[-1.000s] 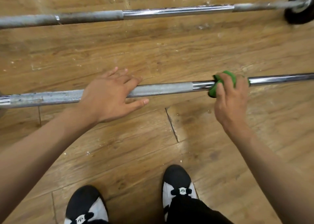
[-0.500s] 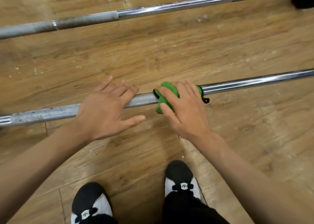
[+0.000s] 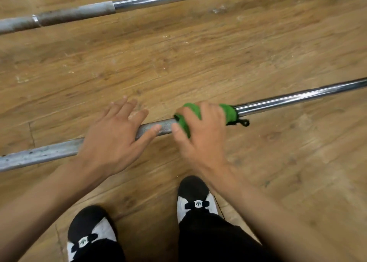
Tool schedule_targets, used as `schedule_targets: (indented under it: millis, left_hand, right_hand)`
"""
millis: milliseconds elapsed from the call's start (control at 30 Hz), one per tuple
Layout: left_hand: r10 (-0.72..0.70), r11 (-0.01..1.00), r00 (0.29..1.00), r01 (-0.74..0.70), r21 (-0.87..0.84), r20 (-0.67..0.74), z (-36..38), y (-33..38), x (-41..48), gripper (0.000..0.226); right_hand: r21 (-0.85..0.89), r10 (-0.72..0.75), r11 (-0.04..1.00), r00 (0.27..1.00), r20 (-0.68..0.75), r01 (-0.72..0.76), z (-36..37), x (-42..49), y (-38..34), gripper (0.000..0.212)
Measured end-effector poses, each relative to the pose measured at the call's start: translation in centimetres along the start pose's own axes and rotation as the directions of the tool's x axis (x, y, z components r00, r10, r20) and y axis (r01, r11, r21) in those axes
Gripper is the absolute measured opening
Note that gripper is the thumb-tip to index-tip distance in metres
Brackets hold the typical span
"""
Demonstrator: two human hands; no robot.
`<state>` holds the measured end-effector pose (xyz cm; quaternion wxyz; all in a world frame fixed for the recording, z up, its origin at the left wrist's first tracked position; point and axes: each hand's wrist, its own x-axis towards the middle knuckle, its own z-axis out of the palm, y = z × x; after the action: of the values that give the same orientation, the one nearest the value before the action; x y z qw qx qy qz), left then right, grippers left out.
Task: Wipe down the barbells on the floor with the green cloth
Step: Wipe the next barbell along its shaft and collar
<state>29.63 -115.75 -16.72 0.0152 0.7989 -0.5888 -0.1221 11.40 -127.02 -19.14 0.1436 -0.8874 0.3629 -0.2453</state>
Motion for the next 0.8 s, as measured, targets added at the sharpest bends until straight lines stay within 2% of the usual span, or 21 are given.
schedule_targets:
  millis: [67,133,167,300,367,433,567,633,700,733,800]
  left_hand:
    - [-0.010,1.000,1.000,0.010,-0.026,0.018,-0.1,0.6,0.4,0.090]
    - [0.027,0.999,0.999,-0.028,0.038,0.026,0.2,0.8,0.1,0.090]
    - [0.037,0.997,0.999,-0.039,0.069,0.026,0.5,0.8,-0.2,0.089]
    - [0.044,0.989,0.999,-0.042,0.139,-0.012,1.1,1.6,-1.6,0.079]
    - [0.045,0.986,0.998,-0.040,0.161,-0.031,1.3,2.3,-2.1,0.076]
    - [0.044,0.984,0.998,-0.036,0.177,-0.040,1.3,2.7,-2.6,0.076]
    - [0.046,0.978,0.997,-0.032,0.205,-0.064,1.4,3.4,-3.6,0.080]
    - [0.062,0.975,0.996,-0.048,0.215,-0.060,1.4,3.4,-4.1,0.082]
    - [0.076,0.973,0.996,-0.064,0.222,-0.050,1.4,3.3,-4.5,0.082]
    - [0.077,0.973,0.996,-0.065,0.222,-0.050,1.5,3.3,-4.8,0.081]
    - [0.088,0.973,0.995,-0.074,0.220,-0.056,1.7,3.5,-5.4,0.078]
  right_hand:
    - [0.013,-0.115,0.993,0.991,0.068,0.114,-0.2,-0.7,0.0,0.062]
    - [-0.008,-0.191,0.981,0.978,0.082,0.192,-1.6,-1.4,2.9,0.067]
    - [-0.030,-0.158,0.987,0.986,0.043,0.160,-2.5,-1.7,4.9,0.070]
    - [-0.121,0.105,0.986,0.988,-0.111,-0.118,-5.6,-1.7,11.2,0.074]
    - [-0.120,0.178,0.973,0.974,-0.141,-0.195,-6.2,-1.4,11.4,0.079]
    - [-0.082,0.217,0.970,0.967,-0.136,-0.230,-5.4,-1.7,8.7,0.084]
    - [-0.003,0.072,0.997,0.997,0.003,-0.072,-2.0,-3.8,0.5,0.079]
    - [-0.008,-0.045,0.999,0.997,0.064,0.046,-1.9,-4.4,-0.2,0.076]
    - [-0.045,-0.153,0.986,0.982,0.107,0.159,-3.1,-5.1,2.3,0.073]
    - [-0.063,-0.144,0.987,0.985,0.097,0.151,-4.0,-5.3,4.2,0.072]
    - [-0.124,-0.023,0.992,0.999,0.038,0.027,-6.1,-5.5,8.4,0.073]
